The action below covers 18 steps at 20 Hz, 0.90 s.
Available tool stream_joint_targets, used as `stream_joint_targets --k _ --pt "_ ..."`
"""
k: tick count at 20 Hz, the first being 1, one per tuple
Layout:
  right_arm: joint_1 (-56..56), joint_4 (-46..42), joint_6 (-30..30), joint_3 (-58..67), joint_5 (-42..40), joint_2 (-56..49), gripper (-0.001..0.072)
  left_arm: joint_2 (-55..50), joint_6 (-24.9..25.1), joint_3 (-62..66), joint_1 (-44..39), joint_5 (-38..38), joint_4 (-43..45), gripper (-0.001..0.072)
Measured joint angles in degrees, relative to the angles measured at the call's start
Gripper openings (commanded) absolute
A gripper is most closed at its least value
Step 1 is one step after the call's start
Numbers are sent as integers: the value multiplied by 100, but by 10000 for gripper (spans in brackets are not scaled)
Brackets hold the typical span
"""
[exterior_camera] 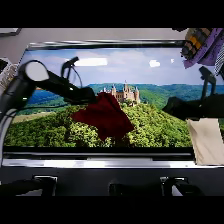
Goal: Fold the clothes and pants, and hang the long-sleeved shirts on hangers.
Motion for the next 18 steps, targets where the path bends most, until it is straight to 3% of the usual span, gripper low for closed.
stream_joint_targets --k 1,4,9,18 --pt "-317 262 -260 46 -37 -221 360 125 20 0 157 -59 4 536" --pt "-822 997 -1014 -173 -179 -898 362 323 39 -2 501 -162 20 536" --pt "-643 1659 -2063 -975 188 -2046 420 374 50 -2 667 -205 28 536" --pt "380 2037 -2743 -1331 968 -3436 412 382 -42 -4 713 -92 28 536"
